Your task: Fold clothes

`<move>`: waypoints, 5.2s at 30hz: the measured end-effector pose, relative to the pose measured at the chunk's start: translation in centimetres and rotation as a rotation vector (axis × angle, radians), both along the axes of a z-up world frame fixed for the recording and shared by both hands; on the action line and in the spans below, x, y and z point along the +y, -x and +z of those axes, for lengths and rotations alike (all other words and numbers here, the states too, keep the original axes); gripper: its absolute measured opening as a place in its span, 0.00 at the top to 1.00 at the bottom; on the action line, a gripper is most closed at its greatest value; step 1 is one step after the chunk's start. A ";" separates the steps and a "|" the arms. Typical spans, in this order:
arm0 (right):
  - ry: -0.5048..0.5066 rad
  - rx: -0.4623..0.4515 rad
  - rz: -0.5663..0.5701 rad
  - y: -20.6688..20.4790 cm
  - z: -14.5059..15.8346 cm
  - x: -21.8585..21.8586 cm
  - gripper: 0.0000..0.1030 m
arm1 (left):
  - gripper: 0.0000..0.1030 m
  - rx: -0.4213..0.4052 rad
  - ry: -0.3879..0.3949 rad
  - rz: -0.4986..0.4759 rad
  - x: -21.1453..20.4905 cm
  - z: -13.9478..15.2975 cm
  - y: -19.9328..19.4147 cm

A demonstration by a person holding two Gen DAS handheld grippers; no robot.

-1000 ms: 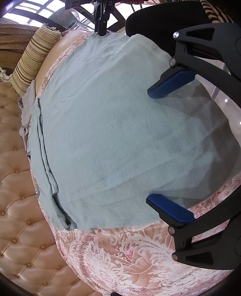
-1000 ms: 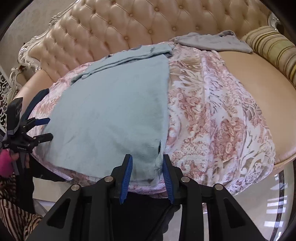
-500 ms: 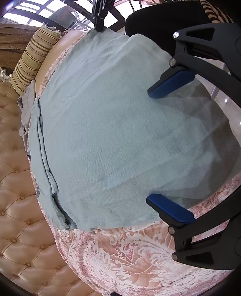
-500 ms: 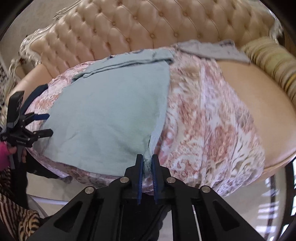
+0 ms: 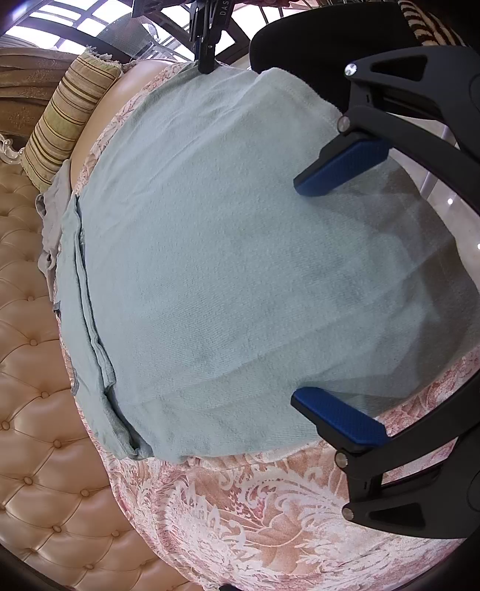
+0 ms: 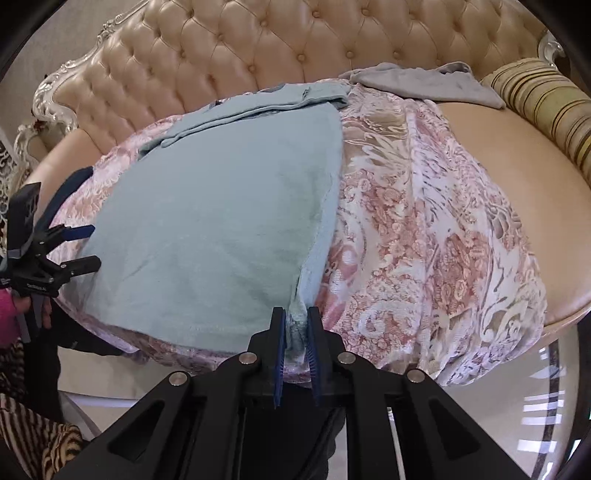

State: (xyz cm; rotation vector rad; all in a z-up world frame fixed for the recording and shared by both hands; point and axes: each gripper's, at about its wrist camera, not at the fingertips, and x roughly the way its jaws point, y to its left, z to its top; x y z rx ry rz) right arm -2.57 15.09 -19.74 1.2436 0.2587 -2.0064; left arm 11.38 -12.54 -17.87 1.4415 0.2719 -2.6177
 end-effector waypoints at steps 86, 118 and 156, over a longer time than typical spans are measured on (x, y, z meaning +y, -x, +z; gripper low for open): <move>0.358 -0.129 -0.107 1.1 2.2 2.4 0.88 | 0.90 -0.038 -0.517 0.246 -4.7 -0.7 -11.4; 0.492 -0.019 -0.106 6.8 9.5 -0.2 0.91 | 0.92 0.267 -0.596 0.302 -12.7 8.1 -6.6; 0.343 -0.075 -0.105 3.8 4.3 -0.5 0.88 | 0.48 0.037 -0.611 0.217 -4.8 -1.1 -9.3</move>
